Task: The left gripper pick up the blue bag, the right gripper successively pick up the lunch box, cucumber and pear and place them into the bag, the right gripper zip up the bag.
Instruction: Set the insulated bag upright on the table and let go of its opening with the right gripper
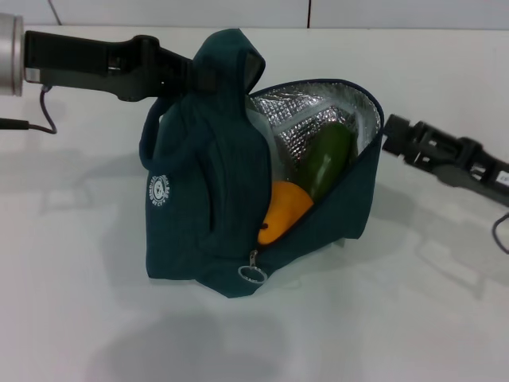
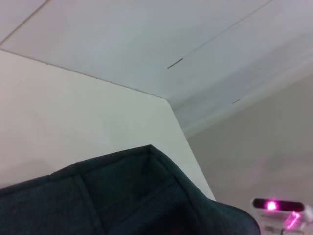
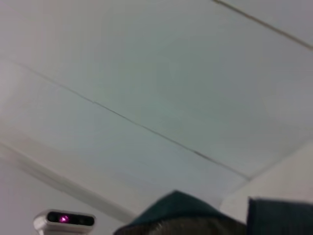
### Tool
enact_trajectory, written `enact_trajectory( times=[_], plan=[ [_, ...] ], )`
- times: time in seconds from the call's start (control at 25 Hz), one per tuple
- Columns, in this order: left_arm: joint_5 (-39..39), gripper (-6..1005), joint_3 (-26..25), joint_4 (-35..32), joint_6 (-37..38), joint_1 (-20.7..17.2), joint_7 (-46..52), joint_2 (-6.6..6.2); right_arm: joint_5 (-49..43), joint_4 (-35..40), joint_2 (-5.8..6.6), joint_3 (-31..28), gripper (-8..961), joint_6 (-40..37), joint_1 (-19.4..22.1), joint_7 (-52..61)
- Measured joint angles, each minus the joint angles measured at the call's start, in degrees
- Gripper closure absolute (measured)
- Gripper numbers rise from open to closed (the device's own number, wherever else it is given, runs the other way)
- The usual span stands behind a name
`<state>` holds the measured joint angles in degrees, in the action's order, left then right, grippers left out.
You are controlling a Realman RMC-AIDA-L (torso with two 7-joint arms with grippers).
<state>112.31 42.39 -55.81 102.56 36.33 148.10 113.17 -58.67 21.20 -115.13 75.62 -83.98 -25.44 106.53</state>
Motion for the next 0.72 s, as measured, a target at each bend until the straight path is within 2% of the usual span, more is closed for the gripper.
enact_trajectory(
  times=[0.28, 0.52, 0.72],
  plan=[
    [0.01, 953, 0.23, 0.0, 0.0, 0.47, -0.05, 0.02, -0.08, -4.43, -0.53, 1.45, 195, 2.62, -4.36, 0.4],
    [0.01, 953, 0.24, 0.0, 0.0, 0.5, -0.08, 0.03, -0.24, -4.15, -0.47, 4.49, 203, 2.93, -5.09, 0.0],
    [0.12, 953, 0.24, 0.0, 0.0, 0.5, -0.09, 0.03, -0.15, -3.99, -0.57, 4.88, 392, 2.87, -4.83, -1.23]
  ],
)
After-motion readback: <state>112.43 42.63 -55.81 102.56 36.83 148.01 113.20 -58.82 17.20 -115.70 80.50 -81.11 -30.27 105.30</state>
